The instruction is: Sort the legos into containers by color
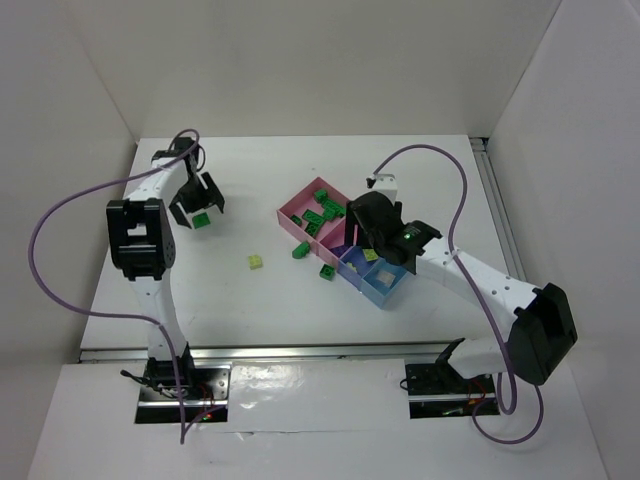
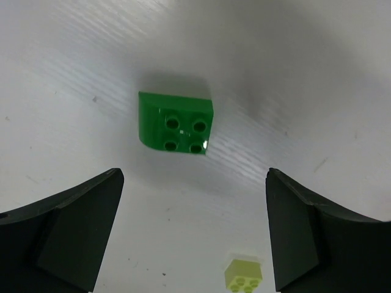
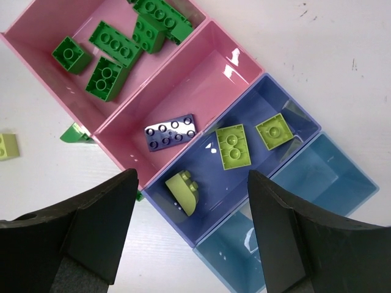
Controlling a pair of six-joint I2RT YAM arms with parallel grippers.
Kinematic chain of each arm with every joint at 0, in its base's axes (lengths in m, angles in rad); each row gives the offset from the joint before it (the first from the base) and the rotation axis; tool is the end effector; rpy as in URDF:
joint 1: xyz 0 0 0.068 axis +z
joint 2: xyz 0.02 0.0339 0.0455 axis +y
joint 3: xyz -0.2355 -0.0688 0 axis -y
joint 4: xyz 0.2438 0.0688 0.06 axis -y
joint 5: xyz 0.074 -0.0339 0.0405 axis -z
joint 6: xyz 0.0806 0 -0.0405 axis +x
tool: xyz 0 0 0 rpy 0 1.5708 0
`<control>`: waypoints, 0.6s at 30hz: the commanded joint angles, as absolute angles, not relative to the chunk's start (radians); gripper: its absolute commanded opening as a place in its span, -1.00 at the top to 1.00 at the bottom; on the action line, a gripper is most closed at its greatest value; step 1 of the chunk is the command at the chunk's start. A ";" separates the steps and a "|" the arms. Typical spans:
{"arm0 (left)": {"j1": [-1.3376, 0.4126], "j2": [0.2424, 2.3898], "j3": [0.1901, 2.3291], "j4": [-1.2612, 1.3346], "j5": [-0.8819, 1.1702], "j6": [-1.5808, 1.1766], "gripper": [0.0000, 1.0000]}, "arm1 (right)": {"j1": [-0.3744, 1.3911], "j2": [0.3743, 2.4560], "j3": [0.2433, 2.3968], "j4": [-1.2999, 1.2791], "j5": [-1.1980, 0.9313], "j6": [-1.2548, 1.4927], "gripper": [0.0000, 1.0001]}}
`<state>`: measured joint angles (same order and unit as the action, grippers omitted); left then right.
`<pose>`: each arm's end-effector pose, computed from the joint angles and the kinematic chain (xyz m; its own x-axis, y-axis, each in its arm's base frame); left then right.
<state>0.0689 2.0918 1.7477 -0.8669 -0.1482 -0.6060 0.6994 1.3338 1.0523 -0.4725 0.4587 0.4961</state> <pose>0.4392 0.0422 0.1481 -0.6992 -0.6129 -0.3681 -0.6304 0.7714 -0.0869 0.2695 0.1801 0.2322 -0.6179 0.0379 -0.7854 -0.0411 0.9959 0.0804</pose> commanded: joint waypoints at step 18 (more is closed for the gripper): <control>0.086 2.355 1.987 -0.813 -0.144 -0.437 -0.97 | 0.695 1.339 1.069 -0.482 0.445 0.485 -0.62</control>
<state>0.0818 2.3089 1.9938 -0.7799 -0.1692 -0.4744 0.6994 1.3342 1.0523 -0.4801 0.4473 0.4923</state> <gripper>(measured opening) 0.992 0.808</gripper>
